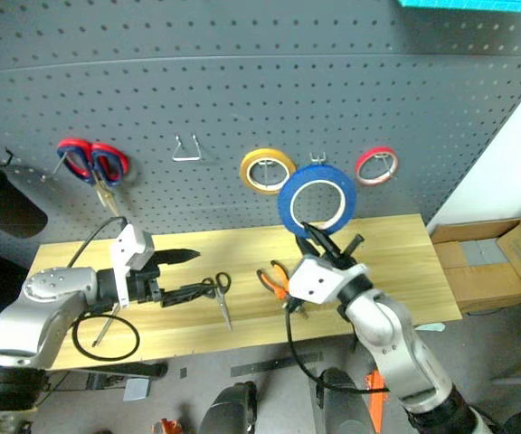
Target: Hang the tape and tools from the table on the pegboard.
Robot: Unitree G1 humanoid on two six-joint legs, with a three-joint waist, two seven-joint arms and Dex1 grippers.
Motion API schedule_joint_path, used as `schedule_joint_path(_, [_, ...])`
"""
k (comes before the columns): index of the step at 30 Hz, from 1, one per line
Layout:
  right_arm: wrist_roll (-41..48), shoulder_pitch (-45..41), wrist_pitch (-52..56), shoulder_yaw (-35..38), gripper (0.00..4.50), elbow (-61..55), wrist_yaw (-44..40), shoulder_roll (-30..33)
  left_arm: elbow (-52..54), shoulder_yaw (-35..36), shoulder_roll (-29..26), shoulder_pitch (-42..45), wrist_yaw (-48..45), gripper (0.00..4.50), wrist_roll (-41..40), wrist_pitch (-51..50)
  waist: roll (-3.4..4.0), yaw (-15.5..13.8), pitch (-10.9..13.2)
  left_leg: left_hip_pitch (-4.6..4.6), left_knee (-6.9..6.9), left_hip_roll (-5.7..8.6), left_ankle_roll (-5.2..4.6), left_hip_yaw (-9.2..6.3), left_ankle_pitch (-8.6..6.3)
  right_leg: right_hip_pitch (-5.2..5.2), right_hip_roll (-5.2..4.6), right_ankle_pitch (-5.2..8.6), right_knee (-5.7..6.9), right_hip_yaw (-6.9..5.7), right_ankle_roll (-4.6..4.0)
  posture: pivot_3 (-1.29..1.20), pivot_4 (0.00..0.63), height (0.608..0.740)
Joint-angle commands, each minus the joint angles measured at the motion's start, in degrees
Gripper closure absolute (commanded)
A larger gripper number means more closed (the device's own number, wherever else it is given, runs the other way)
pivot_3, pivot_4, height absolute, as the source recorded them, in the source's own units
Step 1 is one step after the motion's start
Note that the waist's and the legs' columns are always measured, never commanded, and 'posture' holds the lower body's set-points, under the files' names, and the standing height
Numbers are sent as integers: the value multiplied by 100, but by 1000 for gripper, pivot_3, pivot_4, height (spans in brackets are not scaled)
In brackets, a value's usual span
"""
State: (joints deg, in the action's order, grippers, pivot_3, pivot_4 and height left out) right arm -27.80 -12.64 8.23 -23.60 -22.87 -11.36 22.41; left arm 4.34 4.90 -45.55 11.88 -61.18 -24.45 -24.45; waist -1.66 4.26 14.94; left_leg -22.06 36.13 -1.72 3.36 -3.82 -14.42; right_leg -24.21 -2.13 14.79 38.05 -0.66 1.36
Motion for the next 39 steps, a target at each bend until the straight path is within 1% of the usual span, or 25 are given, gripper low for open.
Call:
schedule_joint_path(1, [268, -352, -157, 319, 4135, 612, -107, -107, 284, 157, 41, 45, 106, 0, -115, -10, -1, 0, 1, 0, 0, 0, 0, 1, 0, 0, 0, -3, -1, 1, -5, -97, 257, 740])
schedule_joint_path(2, [343, -397, -170, 391, 4135, 784, -120, -137, 307, 168, 60, 40, 134, 0, -135, -25, -1, -6, 1, 0, 0, 1, 0, 3, 0, 0, -1, -14, -1, 2, -24, -96, 257, 740])
schedule_joint_path(5, [443, -619, -344, 586, 4135, 1336, -87, -106, 427, 199, 127, -11, 234, 0, -216, -111, -2, -20, 1, -2, 0, 1, -1, 3, 0, 0, -2, -15, -3, 2, -25, -90, 257, 740])
schedule_joint_path(10, [488, -899, -620, 780, 4135, 1825, -75, -39, 744, 171, 53, -215, 113, 0, -334, -158, -2, -12, 2, -2, -2, 1, -1, 5, -1, -2, -2, -15, -2, 5, -26, -86, 257, 740])
schedule_joint_path(14, [476, -1050, -786, 834, 4135, 2115, -46, -71, 794, 152, 33, -233, 33, 0, -297, 23, -2, -11, 2, 1, -1, 0, -1, 4, 0, -2, -1, -15, 3, 4, -26, -85, 257, 740])
schedule_joint_path(20, [549, -1578, -1137, 907, 4135, 2851, 85, -215, 739, 112, 70, -79, -55, 0, -337, 69, -2, -7, 2, 2, 5, 0, -1, 9, 0, -2, -1, -16, 6, 9, -26, -90, 256, 740])
schedule_joint_path(27, [515, -2119, -1559, 940, 4135, 3734, 277, -317, 696, 143, 201, 26, -41, 0, -284, 402, -2, 4, 2, 0, 2, 0, -1, 11, 0, -2, -1, -16, 2, 9, -27, -88, 252, 740])
schedule_joint_path(33, [451, -2144, -1682, 931, 4135, 3956, 339, -393, 614, 444, 439, 11, -67, 0, -541, 687, -2, 2, 2, -2, 1, 0, -1, 12, 0, -3, -2, -17, 3, 9, -28, -84, 251, 740])
schedule_joint_path(39, [436, -2121, -1648, 959, 4135, 3940, 376, -403, 543, 397, 499, 103, 1, 0, -507, 741, -2, 1, 2, 0, 2, 0, -1, 12, 0, -3, -2, -17, 7, 9, -28, -72, 249, 740])
